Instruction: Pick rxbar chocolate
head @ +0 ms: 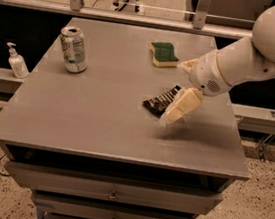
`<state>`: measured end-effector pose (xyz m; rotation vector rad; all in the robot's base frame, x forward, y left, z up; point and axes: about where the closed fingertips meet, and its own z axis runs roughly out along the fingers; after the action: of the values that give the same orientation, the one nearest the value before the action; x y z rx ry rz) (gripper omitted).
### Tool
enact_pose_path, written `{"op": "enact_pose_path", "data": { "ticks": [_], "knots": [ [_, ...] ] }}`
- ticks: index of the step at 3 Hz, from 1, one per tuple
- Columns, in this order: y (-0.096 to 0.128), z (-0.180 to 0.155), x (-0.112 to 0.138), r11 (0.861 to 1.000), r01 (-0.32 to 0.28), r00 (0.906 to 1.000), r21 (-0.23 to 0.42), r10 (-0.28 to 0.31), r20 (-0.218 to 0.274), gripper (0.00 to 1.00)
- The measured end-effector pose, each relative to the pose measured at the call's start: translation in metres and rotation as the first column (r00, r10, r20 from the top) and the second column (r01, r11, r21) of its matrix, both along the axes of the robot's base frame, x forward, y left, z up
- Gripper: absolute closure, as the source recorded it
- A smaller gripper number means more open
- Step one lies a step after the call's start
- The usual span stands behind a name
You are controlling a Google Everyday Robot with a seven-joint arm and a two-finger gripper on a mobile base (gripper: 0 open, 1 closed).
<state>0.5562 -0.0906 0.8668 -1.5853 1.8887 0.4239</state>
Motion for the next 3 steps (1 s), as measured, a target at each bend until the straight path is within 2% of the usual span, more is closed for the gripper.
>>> {"op": "enact_pose_path", "data": {
  "ticks": [1, 2, 3],
  "knots": [
    [-0.001, -0.013, 0.015, 1.0, 0.009, 0.9999, 0.005, -0.009, 0.005, 0.0],
    [-0.002, -0.025, 0.022, 1.0, 0.019, 0.9998, 0.004, -0.019, -0.011, 0.0],
    [-0.005, -0.035, 0.025, 0.999, 0.032, 0.999, 0.0, -0.032, -0.031, 0.17]
  ]
}}
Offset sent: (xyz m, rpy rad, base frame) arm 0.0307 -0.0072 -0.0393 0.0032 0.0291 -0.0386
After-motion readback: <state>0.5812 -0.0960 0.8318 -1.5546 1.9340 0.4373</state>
